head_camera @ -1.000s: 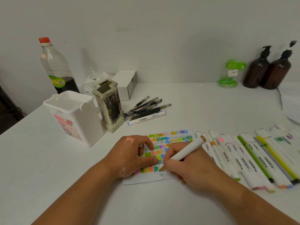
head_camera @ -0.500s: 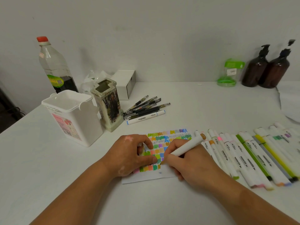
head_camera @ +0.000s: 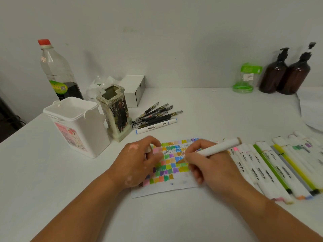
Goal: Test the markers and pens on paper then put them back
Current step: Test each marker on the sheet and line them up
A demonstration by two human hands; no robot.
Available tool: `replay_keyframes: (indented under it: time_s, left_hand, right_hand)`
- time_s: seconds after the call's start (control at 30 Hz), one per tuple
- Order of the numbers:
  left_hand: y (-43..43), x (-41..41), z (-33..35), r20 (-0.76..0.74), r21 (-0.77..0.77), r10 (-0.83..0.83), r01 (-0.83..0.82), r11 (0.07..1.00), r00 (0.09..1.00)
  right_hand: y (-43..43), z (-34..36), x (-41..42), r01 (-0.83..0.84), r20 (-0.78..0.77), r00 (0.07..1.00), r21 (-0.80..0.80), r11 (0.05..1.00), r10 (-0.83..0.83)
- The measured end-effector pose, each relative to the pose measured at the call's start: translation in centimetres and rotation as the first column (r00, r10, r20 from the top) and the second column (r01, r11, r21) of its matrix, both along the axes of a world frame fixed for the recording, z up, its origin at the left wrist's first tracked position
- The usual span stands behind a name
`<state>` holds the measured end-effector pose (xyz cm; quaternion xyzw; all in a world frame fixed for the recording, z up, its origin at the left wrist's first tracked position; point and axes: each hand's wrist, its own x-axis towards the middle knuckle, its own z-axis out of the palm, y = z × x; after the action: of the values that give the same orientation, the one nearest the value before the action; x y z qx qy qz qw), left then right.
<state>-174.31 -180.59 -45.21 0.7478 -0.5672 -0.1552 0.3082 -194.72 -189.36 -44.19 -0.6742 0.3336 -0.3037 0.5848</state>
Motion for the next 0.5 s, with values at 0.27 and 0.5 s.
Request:
replay_keyframes:
  time_s: [0.27,0.5]
  left_hand:
    - [0.2,-0.4,0.4,-0.157,-0.130,-0.036,0.016,0.991,0.987]
    - [0.3,-0.9,0.7,-0.270,-0.167,-0.090,0.046,0.985,0.959]
  right_hand:
    - [-1.3,0.5,-0.8,0.060,0.160,0.985,0.021,0.998,-0.062]
    - [-1.5,0.8,-0.9,0.003,0.301,0.953,0.134,0.991,-0.044]
